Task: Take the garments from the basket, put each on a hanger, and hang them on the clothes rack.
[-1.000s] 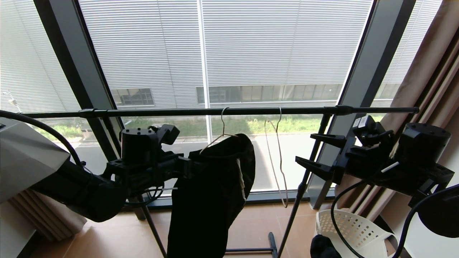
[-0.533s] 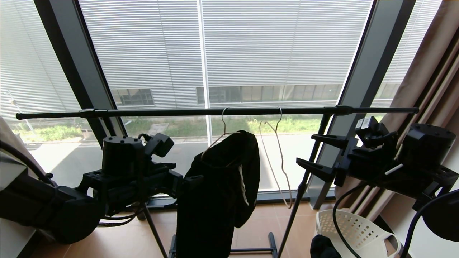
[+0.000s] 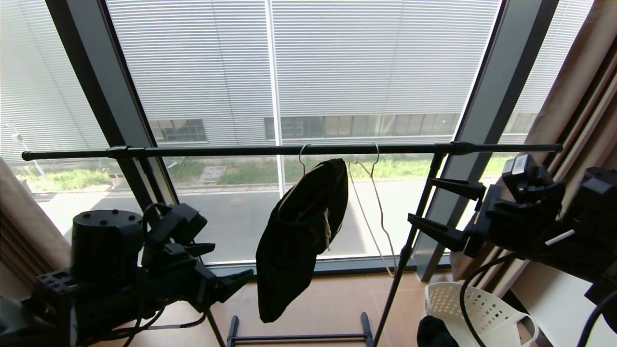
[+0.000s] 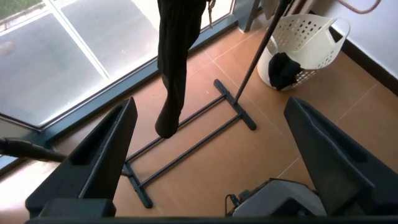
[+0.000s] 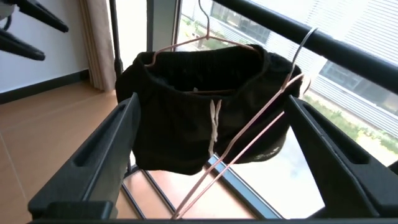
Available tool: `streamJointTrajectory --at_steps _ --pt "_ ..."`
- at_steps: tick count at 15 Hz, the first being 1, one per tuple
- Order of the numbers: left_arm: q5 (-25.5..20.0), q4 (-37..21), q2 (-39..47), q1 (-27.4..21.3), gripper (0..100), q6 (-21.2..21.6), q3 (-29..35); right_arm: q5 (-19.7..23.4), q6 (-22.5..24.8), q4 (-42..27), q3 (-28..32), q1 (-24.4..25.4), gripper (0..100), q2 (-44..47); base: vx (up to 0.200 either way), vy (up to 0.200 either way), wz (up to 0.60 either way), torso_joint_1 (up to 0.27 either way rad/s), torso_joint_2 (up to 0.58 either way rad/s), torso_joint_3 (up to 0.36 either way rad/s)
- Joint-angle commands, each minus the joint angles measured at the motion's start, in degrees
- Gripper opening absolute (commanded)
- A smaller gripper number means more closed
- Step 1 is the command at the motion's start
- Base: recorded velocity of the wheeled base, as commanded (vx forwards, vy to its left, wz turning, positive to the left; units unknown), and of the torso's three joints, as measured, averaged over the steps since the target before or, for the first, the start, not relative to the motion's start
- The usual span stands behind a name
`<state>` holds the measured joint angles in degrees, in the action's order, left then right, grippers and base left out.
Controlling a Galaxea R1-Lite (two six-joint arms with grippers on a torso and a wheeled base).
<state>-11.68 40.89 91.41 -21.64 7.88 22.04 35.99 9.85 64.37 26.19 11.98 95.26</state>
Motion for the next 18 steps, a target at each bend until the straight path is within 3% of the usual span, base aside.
streamJointTrajectory --at_steps 1,3,5,7,9,10,12,14,15,18 --pt "0.0 0.1 -9.9 1.2 100 1.4 -8.2 -0.7 0.1 -0.4 -5.9 -1.1 100 -9.3 0.0 0.0 0.0 0.0 0.0 0.0" --pt "-0.1 0.1 -14.9 2.1 100 1.1 -11.8 -1.1 0.2 -0.8 -11.9 -2.3 100 -14.3 0.0 0.0 0.0 0.0 0.0 0.0" --pt "0.0 0.1 -17.8 2.7 100 1.3 -14.3 -3.5 0.2 -1.0 -16.4 -2.8 100 -17.4 0.0 0.0 0.0 0.0 0.0 0.0" --pt "0.7 -0.1 -24.7 4.1 100 1.3 -19.8 -7.5 0.2 -1.0 -22.8 -6.7 100 -20.4 0.0 0.0 0.0 0.0 0.0 0.0" --pt "1.9 -0.1 -27.1 4.9 100 1.5 -21.7 -7.8 0.2 -1.0 -24.4 -9.4 100 -20.6 0.0 0.0 0.0 0.0 0.0 0.0" --pt "5.3 -5.4 -33.0 5.2 100 0.6 -22.0 -10.5 0.2 -1.5 -26.2 -11.9 100 -22.3 0.0 0.0 0.0 0.0 0.0 0.0" --pt "5.4 -13.2 -39.7 4.9 100 0.4 -22.0 -13.8 0.0 -10.5 -26.2 -11.1 100 -28.4 0.0 0.0 0.0 0.0 0.0 0.0" --pt "5.9 -17.1 -43.2 5.0 100 0.5 -22.0 -14.0 0.0 -18.5 -26.2 -9.7 100 -34.3 0.0 0.0 0.0 0.0 0.0 0.0" --pt "7.2 -23.0 -46.8 5.1 100 0.5 -22.0 -14.1 0.0 -27.0 -26.2 -8.0 100 -40.1 0.0 0.0 0.0 0.0 0.0 0.0" --pt "8.4 -33.6 -56.4 5.3 100 0.5 -22.0 -14.1 -0.4 -40.7 -26.2 -7.5 100 -48.9 0.0 0.0 0.0 0.0 0.0 0.0"
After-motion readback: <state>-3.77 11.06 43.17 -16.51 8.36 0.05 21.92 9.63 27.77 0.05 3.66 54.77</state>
